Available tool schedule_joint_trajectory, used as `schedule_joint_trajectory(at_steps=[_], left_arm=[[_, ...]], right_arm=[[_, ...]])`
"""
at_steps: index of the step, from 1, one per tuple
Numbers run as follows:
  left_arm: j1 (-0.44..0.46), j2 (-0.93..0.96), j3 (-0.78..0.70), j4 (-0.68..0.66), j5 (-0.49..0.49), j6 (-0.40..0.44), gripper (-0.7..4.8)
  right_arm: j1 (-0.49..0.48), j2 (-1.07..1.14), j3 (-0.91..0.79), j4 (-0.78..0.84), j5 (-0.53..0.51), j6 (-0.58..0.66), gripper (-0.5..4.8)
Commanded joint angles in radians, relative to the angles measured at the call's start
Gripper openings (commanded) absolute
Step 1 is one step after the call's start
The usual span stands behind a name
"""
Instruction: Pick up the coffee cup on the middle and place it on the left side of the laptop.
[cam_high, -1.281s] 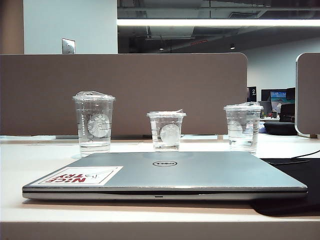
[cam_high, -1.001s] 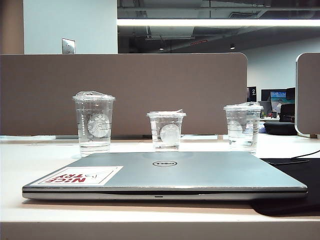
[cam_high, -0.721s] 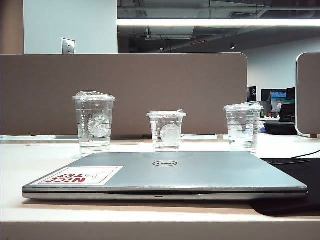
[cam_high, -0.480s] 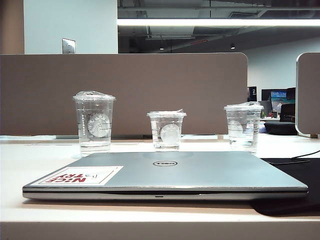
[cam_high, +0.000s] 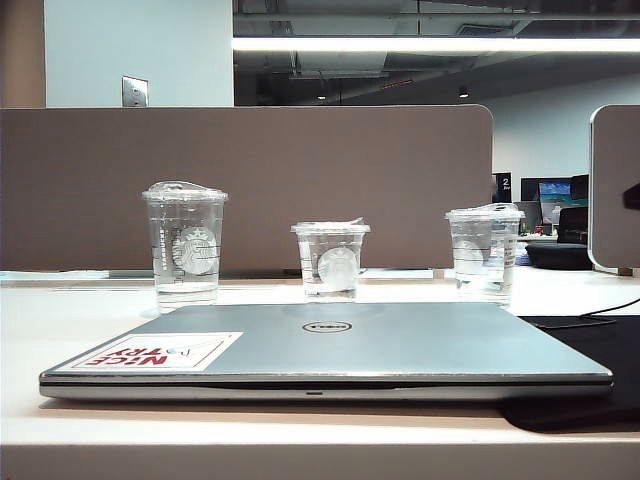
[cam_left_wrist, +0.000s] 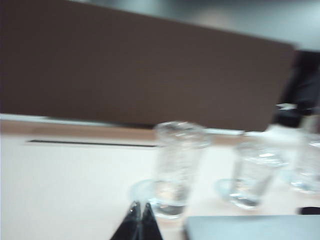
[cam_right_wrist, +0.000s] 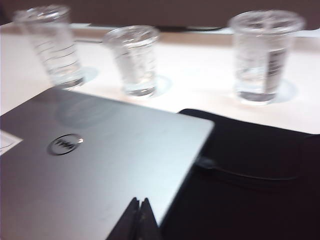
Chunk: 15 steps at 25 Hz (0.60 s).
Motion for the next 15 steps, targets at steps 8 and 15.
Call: schedule_joint_trajectory(at_steps=[8, 15], left_arm=[[-0.04, 0.267, 0.108, 0.131, 0.191, -0.018, -0.06], [-0.25, 0.721, 0.262, 0.32, 0.192, 0.146, -0.06]], right_arm=[[0.058, 0.037, -0.004, 0.017, 0.0, -0.003, -0.05], [0.058, 0.037, -0.004, 0.017, 0.0, -0.003, -0.05]])
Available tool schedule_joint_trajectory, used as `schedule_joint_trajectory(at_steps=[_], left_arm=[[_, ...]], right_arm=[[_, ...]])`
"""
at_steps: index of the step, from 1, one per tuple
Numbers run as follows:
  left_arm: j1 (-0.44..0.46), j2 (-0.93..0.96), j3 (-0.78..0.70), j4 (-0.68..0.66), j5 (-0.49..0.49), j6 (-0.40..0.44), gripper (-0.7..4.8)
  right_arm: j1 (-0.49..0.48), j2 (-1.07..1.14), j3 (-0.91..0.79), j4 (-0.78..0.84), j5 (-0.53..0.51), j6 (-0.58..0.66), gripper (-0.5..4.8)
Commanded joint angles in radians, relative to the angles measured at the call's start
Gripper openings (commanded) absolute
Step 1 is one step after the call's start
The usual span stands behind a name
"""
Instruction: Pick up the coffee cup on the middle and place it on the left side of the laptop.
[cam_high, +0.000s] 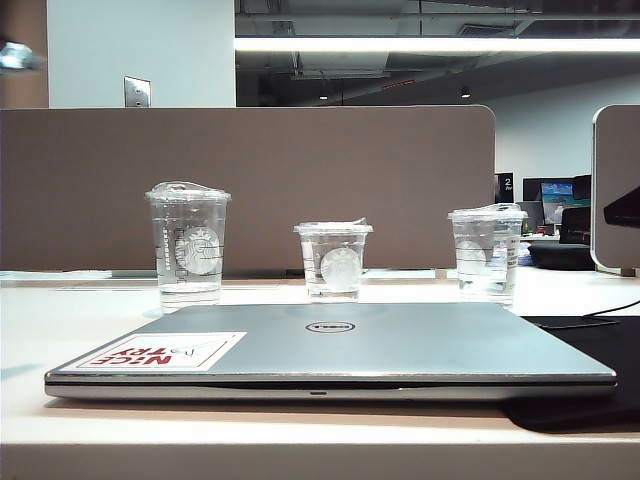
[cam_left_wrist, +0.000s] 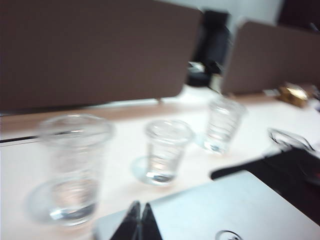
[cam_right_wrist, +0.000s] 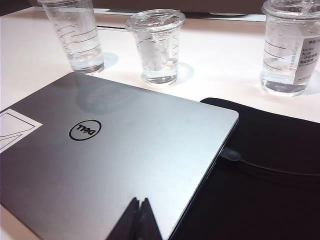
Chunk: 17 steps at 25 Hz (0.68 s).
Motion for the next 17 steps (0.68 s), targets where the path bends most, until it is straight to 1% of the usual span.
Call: schedule_joint_trajectory(at_steps=[1, 2, 3, 4, 5, 7, 9, 11, 12, 13, 14, 15, 17], left_arm=[[-0.085, 0.192, 0.058, 0.114, 0.007, 0.126, -0.06], [-0.108, 0.249, 0.077, 0.14, 0.007, 0.156, -0.06], [-0.151, 0.365, 0.119, 0.183, 0.008, 0.203, -0.06], [-0.174, 0.44, 0.149, 0.203, 0.007, 0.227, -0.06], [-0.201, 0.566, 0.205, 0.218, 0.006, 0.259, -0.06], [-0.208, 0.676, 0.259, 0.22, 0.008, 0.28, -0.06], [-0.217, 0.791, 0.32, 0.236, -0.001, 0.282, -0.05], [-0.217, 0.893, 0.369, 0.257, -0.012, 0.276, 0.1], [-0.217, 0.933, 0.391, 0.267, -0.013, 0.275, 0.37], [-0.217, 1.013, 0.441, 0.282, -0.011, 0.276, 0.93], [-0.218, 1.045, 0.462, 0.283, -0.011, 0.276, 1.33], [-0.22, 1.104, 0.506, 0.284, -0.01, 0.276, 2.23], [-0.22, 1.158, 0.549, 0.284, -0.008, 0.277, 3.09]], right_arm=[[0.001, 0.0, -0.004, 0.017, 0.0, -0.003, -0.05], [0.001, 0.0, -0.004, 0.017, 0.0, -0.003, -0.05], [0.001, 0.0, -0.004, 0.017, 0.0, -0.003, -0.05], [0.001, 0.0, -0.004, 0.016, 0.0, -0.003, -0.05], [0.001, 0.0, -0.004, 0.017, -0.001, -0.003, -0.05], [0.001, 0.0, -0.004, 0.017, 0.0, -0.003, -0.05], [0.0, -0.001, -0.004, 0.017, 0.0, -0.003, -0.05], [0.0, -0.001, -0.004, 0.018, 0.0, -0.003, -0.05], [0.0, -0.001, -0.004, 0.018, 0.0, -0.003, -0.05], [0.0, -0.001, -0.004, 0.014, 0.0, -0.003, -0.05], [0.0, -0.001, -0.004, 0.014, 0.0, -0.003, -0.05], [0.0, -0.001, -0.004, 0.012, 0.0, -0.003, -0.05], [-0.001, -0.001, -0.004, 0.012, 0.0, -0.003, -0.05]])
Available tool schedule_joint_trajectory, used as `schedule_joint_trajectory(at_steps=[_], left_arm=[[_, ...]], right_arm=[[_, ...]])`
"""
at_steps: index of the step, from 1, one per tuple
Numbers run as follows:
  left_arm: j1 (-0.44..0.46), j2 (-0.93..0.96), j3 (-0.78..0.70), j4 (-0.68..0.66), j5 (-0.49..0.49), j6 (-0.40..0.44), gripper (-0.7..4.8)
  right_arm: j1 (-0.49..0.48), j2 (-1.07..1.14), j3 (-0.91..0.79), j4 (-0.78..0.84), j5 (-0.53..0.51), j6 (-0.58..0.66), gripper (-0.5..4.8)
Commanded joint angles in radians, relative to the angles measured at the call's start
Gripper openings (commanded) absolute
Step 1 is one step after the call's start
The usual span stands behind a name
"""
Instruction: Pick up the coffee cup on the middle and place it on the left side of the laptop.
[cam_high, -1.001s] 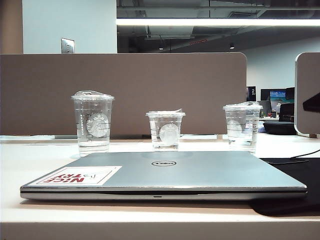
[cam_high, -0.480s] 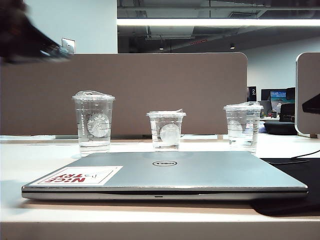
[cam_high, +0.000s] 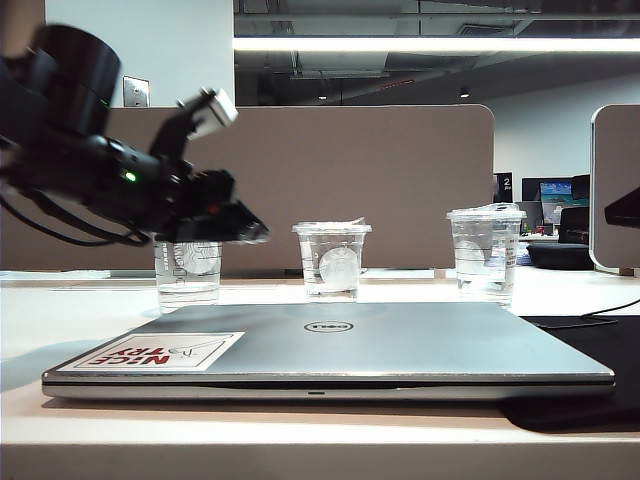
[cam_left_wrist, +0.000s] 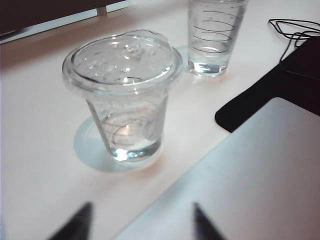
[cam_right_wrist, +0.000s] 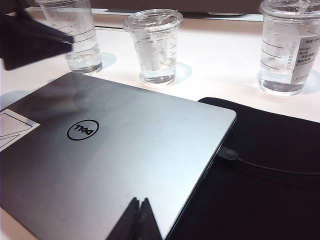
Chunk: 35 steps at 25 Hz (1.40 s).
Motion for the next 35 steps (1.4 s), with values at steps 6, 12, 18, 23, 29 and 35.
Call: schedule_joint_trajectory(at_steps=[6, 12, 18, 23, 29, 35], left_arm=[[-0.01, 0.165, 0.182, -0.055, 0.008, -0.025, 4.79], [-0.034, 0.248, 0.287, -0.078, 0.011, -0.036, 4.79], [-0.059, 0.305, 0.34, -0.079, -0.03, -0.042, 4.79], [-0.059, 0.359, 0.37, -0.077, -0.085, -0.138, 4.79], [-0.06, 0.414, 0.413, -0.061, -0.05, -0.159, 4.79], [-0.06, 0.437, 0.432, -0.034, -0.041, -0.169, 4.79]], right_arm=[[0.0, -0.001, -0.004, 0.01, -0.001, -0.003, -0.05], [0.0, -0.001, -0.004, 0.011, -0.001, -0.003, -0.05], [0.0, -0.001, -0.004, 0.011, -0.001, -0.003, -0.05], [0.0, -0.001, -0.004, 0.011, -0.001, -0.003, -0.05], [0.0, -0.001, -0.004, 0.011, -0.001, -0.003, -0.05], [0.0, -0.001, -0.004, 0.011, -0.001, -0.003, -0.05]])
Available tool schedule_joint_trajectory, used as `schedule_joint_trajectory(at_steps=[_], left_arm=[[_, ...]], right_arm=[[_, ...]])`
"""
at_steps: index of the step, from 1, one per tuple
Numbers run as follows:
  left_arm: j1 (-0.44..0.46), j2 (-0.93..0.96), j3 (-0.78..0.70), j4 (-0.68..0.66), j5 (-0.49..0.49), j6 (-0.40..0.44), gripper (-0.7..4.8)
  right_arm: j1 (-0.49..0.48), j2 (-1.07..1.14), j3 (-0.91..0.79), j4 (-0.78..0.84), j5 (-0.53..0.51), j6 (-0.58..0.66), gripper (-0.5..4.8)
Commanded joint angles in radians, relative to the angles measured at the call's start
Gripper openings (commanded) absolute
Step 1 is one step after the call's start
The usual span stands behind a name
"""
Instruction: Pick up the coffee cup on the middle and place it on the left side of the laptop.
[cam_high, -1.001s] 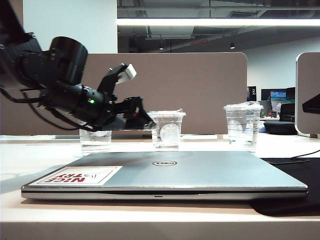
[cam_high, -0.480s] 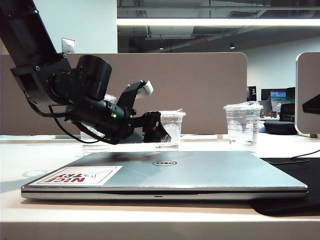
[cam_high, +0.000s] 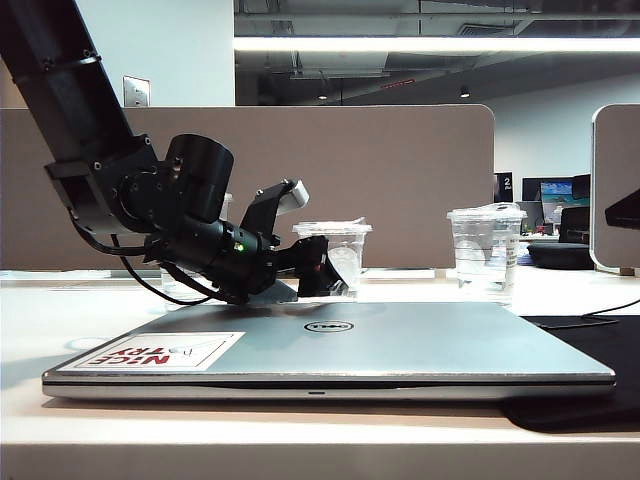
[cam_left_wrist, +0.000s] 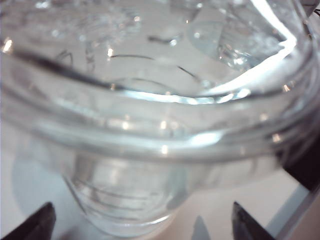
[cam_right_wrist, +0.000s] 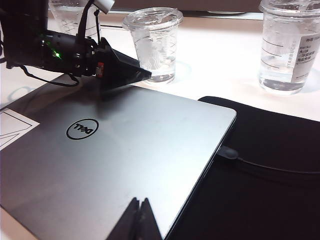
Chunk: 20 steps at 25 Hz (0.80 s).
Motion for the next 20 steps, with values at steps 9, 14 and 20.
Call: schedule_joint_trajectory(at_steps=[9, 14, 20], left_arm=[[-0.009, 0.072, 0.008, 0.199, 0.03, -0.007, 4.79], [-0.03, 0.099, 0.009, 0.253, 0.027, -0.01, 4.79], [-0.042, 0.116, 0.009, 0.288, -0.023, -0.018, 4.79]], right_arm=[[0.001, -0.001, -0.004, 0.014, -0.001, -0.003, -0.05], [0.001, -0.001, -0.004, 0.014, -0.001, -0.003, -0.05], [0.001, -0.001, -0.004, 0.014, -0.001, -0.003, -0.05]])
